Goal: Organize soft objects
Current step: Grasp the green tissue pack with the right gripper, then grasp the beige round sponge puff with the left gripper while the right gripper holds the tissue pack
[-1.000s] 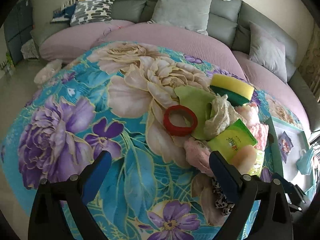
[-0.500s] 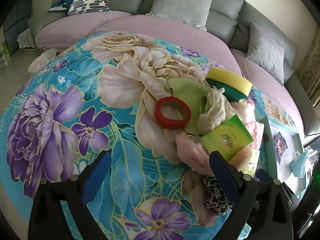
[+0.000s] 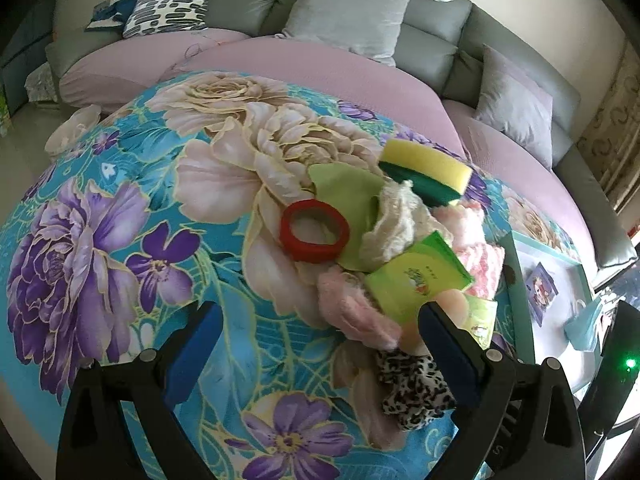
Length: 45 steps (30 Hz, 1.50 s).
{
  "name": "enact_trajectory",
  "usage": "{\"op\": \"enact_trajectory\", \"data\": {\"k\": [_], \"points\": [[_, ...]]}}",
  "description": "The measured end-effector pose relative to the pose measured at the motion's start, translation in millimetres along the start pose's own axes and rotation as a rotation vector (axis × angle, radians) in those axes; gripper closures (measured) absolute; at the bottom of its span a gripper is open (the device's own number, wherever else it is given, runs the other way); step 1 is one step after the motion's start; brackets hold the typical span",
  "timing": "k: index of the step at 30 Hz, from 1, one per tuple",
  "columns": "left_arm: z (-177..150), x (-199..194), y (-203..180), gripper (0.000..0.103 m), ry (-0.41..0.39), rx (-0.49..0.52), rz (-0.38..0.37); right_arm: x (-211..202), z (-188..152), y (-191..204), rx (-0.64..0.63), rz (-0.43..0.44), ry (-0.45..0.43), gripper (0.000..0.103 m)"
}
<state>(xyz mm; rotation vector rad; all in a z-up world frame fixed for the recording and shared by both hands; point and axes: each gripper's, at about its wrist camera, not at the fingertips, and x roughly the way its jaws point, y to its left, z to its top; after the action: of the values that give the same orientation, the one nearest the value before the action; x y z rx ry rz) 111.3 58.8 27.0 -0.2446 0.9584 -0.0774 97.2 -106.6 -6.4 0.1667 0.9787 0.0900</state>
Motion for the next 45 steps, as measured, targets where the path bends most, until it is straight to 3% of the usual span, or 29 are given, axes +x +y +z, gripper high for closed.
{"op": "enact_trajectory", "data": {"k": [6,31,41,43,45], "points": [[-1.7,-1.3,-13.7,0.005,-0.007,0.035,-0.034,-6.0,0.5,-6.5,0.019,-0.003,-0.005,0.051],[-6.4,2.3,-34.4,0.005,-0.002,0.102,-0.017,-59.4,4.7,-33.6,0.040,-0.055,-0.140,0.052],[-12.9,8.0,-56.8,0.005,0.005,0.161,0.001,-80.6,5.9,-63.2,0.098,-0.109,-0.183,0.052],[-15.1,10.5,-65.1,0.006,-0.001,0.179,0.013,-84.2,5.9,-69.0,0.111,-0.114,-0.190,0.052],[-17.2,12.9,-72.5,0.017,-0.005,0.200,0.027,-86.6,6.3,-74.9,0.123,-0.119,-0.194,0.052]]}}
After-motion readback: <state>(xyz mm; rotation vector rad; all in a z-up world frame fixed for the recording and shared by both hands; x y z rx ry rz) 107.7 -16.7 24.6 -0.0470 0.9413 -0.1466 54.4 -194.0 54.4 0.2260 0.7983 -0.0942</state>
